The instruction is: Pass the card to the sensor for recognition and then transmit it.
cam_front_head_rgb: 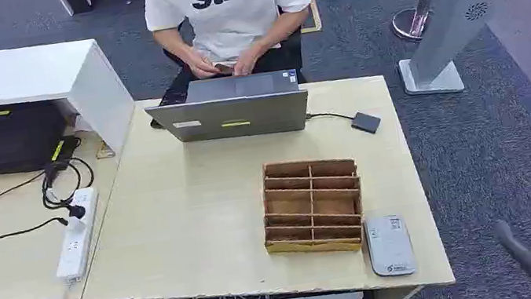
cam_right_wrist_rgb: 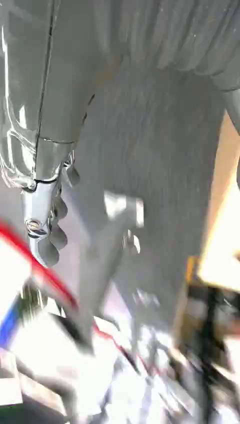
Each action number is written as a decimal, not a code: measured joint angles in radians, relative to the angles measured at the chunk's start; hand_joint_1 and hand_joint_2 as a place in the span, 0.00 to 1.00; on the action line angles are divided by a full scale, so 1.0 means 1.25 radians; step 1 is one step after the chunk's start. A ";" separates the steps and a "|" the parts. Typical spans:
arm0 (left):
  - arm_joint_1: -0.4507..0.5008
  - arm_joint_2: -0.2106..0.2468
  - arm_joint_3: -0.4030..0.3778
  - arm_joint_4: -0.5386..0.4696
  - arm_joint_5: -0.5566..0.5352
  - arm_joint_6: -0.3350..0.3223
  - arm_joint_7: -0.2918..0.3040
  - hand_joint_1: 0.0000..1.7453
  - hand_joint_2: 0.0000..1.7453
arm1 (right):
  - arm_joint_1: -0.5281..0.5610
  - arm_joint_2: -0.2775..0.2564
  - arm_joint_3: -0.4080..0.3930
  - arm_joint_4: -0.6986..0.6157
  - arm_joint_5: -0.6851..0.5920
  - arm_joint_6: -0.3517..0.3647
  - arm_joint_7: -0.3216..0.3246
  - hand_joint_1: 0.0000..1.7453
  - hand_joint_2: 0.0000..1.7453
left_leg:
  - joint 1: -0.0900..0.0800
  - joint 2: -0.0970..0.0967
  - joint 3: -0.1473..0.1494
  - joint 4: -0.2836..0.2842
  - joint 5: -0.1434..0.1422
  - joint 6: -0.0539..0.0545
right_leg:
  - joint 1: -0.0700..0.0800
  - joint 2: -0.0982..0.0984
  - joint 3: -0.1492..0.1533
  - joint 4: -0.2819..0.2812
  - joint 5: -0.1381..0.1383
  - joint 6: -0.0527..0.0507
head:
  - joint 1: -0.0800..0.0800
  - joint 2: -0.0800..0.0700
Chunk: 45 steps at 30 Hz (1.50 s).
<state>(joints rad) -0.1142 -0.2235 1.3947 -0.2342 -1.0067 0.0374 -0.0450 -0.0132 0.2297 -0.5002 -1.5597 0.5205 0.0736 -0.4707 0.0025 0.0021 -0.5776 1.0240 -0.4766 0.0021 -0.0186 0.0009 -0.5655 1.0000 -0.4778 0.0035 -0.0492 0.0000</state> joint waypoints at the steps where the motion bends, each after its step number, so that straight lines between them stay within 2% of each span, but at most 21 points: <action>1: 0.000 0.000 0.000 0.000 0.000 0.000 0.002 0.00 1.00 | 0.006 0.001 0.054 -0.037 0.023 -0.005 0.013 0.00 1.00 | 0.000 0.000 0.000 0.000 0.000 0.000 | 0.000 0.000 0.000 0.000 0.000 0.000 | 0.000 0.000; 3: 0.000 -0.002 0.000 0.000 0.000 0.000 0.003 0.00 1.00 | 0.015 0.001 0.147 -0.089 0.046 -0.013 0.032 0.00 1.00 | 0.000 0.000 0.000 0.000 0.000 0.000 | 0.000 0.000 0.000 0.000 0.000 0.000 | 0.000 0.000; 7: 0.001 -0.003 0.000 0.000 -0.004 -0.001 0.012 0.00 1.00 | 0.012 0.001 0.274 -0.134 0.101 -0.035 0.062 0.00 1.00 | 0.000 -0.001 -0.001 0.000 0.000 0.000 | 0.000 -0.001 0.000 0.000 0.000 0.000 | 0.000 0.000; 10: 0.000 -0.002 -0.002 0.000 -0.017 -0.001 0.019 0.00 1.00 | -0.013 -0.010 0.401 -0.139 0.237 -0.094 0.112 0.00 1.00 | 0.000 0.000 0.000 0.000 0.000 0.000 | 0.000 0.000 0.000 0.000 0.000 0.000 | 0.000 0.000; 14: 0.001 -0.002 -0.014 0.000 -0.041 -0.006 0.023 0.00 1.00 | -0.079 -0.016 0.518 -0.130 0.357 -0.130 0.190 0.00 1.00 | 0.000 0.000 -0.001 0.000 0.001 -0.001 | 0.000 0.000 0.000 0.001 0.000 0.000 | 0.000 0.000; 19: 0.001 -0.002 -0.039 0.000 -0.074 -0.013 0.029 0.00 1.00 | -0.220 -0.018 0.605 -0.061 0.498 -0.142 0.292 0.00 1.00 | 0.000 -0.001 0.000 0.000 0.002 -0.001 | 0.000 0.000 0.000 0.001 0.001 0.000 | 0.000 0.000; 24: 0.002 -0.002 -0.064 0.000 -0.101 -0.016 0.029 0.00 1.00 | -0.352 -0.016 0.612 0.043 0.583 -0.140 0.375 0.00 1.00 | 0.000 -0.001 -0.001 0.000 0.003 -0.001 | 0.000 0.000 0.000 0.001 0.002 0.000 | 0.000 0.000; 25: 0.002 -0.002 -0.069 0.000 -0.105 -0.016 0.030 0.00 1.00 | -0.374 -0.016 0.610 0.063 0.604 -0.140 0.388 0.00 0.00 | 0.000 -0.001 -0.001 0.000 0.003 -0.001 | 0.000 -0.001 0.000 0.001 0.002 0.000 | 0.000 0.000; 27: 0.002 -0.001 -0.077 0.000 -0.116 -0.018 0.034 0.00 1.00 | -0.412 -0.016 0.608 0.106 0.662 -0.148 0.412 0.00 0.00 | 0.000 -0.001 -0.001 0.000 0.003 -0.001 | 0.000 -0.001 0.000 0.001 0.002 0.000 | 0.000 0.000; 28: 0.002 -0.001 -0.081 0.000 -0.119 -0.020 0.034 0.00 1.00 | -0.425 -0.016 0.607 0.122 0.686 -0.155 0.417 0.00 1.00 | 0.000 -0.001 -0.001 0.000 0.002 -0.001 | 0.000 -0.001 0.000 0.001 0.002 0.000 | 0.000 0.000; 29: 0.002 -0.001 -0.087 0.000 -0.124 -0.021 0.035 0.00 1.00 | -0.435 -0.016 0.604 0.139 0.712 -0.165 0.419 0.62 1.00 | 0.000 -0.001 -0.001 0.000 0.002 -0.001 | 0.000 -0.001 0.000 0.001 0.002 0.000 | 0.000 0.000; 30: 0.002 -0.001 -0.090 0.000 -0.128 -0.022 0.036 0.00 1.00 | -0.442 -0.015 0.600 0.150 0.725 -0.171 0.420 0.96 1.00 | 0.000 -0.002 -0.001 0.000 0.002 -0.001 | 0.000 -0.001 0.000 0.001 0.002 0.000 | 0.000 0.000; 35: 0.002 0.001 -0.103 0.000 -0.136 -0.022 0.037 0.00 1.00 | -0.453 0.000 0.581 0.184 0.748 -0.179 0.418 0.96 1.00 | 0.000 -0.002 -0.001 0.000 0.002 -0.001 | 0.000 -0.001 -0.001 0.001 0.002 0.000 | 0.000 0.000; 37: 0.002 0.001 -0.107 0.000 -0.138 -0.022 0.037 0.00 1.00 | -0.454 0.009 0.576 0.189 0.749 -0.179 0.415 0.87 1.00 | 0.000 -0.002 -0.001 0.000 0.002 -0.001 | 0.000 -0.001 -0.001 0.001 0.002 0.000 | 0.000 0.000; 39: 0.002 0.001 -0.108 0.000 -0.139 -0.022 0.036 0.00 1.00 | -0.455 0.015 0.575 0.192 0.753 -0.179 0.409 0.85 1.00 | 0.000 -0.002 -0.001 0.000 0.002 -0.001 | 0.000 -0.001 -0.001 0.001 0.002 0.000 | 0.000 0.000; 41: 0.002 0.001 -0.112 0.000 -0.144 -0.022 0.036 0.00 1.00 | -0.455 0.023 0.575 0.195 0.755 -0.177 0.403 0.85 1.00 | 0.000 -0.002 -0.001 0.000 0.002 -0.001 | 0.000 -0.001 -0.001 0.001 0.002 0.000 | 0.000 0.000; 43: 0.002 0.001 -0.112 0.000 -0.145 -0.022 0.036 0.00 1.00 | -0.455 0.031 0.575 0.197 0.746 -0.171 0.392 0.91 1.00 | 0.000 -0.002 -0.001 0.000 0.002 -0.001 | 0.000 -0.001 -0.001 0.001 0.002 0.000 | 0.000 0.000; 44: 0.002 0.001 -0.112 0.000 -0.145 -0.022 0.036 0.00 1.00 | -0.455 0.035 0.575 0.197 0.742 -0.170 0.388 0.91 1.00 | 0.000 -0.002 -0.001 0.000 0.002 -0.001 | 0.000 -0.001 -0.001 0.001 0.002 0.000 | 0.000 0.000; 45: 0.002 0.001 -0.112 0.000 -0.145 -0.022 0.036 0.00 1.00 | -0.456 0.038 0.575 0.197 0.738 -0.169 0.382 0.96 1.00 | 0.000 -0.002 -0.001 0.000 0.002 -0.001 | 0.000 -0.001 -0.001 0.001 0.002 0.000 | 0.000 0.000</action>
<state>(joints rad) -0.1115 -0.2220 1.2543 -0.2342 -1.1875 0.0099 0.0000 -0.5831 0.2770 0.2186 -1.3134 1.4423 -0.1381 0.0068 0.0028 0.0002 -0.5791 1.0243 -0.4734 0.0010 -0.0185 -0.0008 -0.5662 1.0009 -0.4757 0.0032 -0.0488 0.0000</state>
